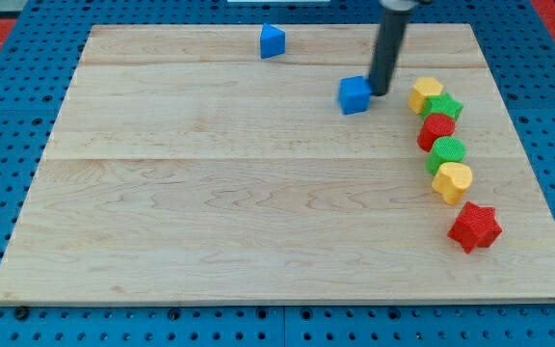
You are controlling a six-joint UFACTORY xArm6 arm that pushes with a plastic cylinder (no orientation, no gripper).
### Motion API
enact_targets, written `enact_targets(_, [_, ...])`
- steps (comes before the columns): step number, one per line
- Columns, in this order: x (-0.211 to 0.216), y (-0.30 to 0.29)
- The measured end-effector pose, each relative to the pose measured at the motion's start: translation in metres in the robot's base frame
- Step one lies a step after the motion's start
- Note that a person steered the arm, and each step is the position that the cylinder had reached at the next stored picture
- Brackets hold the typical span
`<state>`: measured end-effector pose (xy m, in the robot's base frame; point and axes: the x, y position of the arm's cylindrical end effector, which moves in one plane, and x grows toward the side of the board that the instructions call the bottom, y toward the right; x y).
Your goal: Push the blue cube towards top center
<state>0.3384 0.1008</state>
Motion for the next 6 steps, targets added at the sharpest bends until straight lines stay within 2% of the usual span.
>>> enact_targets(1, [0.002, -0.027])
enact_targets(2, [0.066, 0.002])
enact_targets(3, [0.069, -0.039])
enact_targets(5, [0.002, -0.052])
enact_targets(6, [-0.033, -0.011])
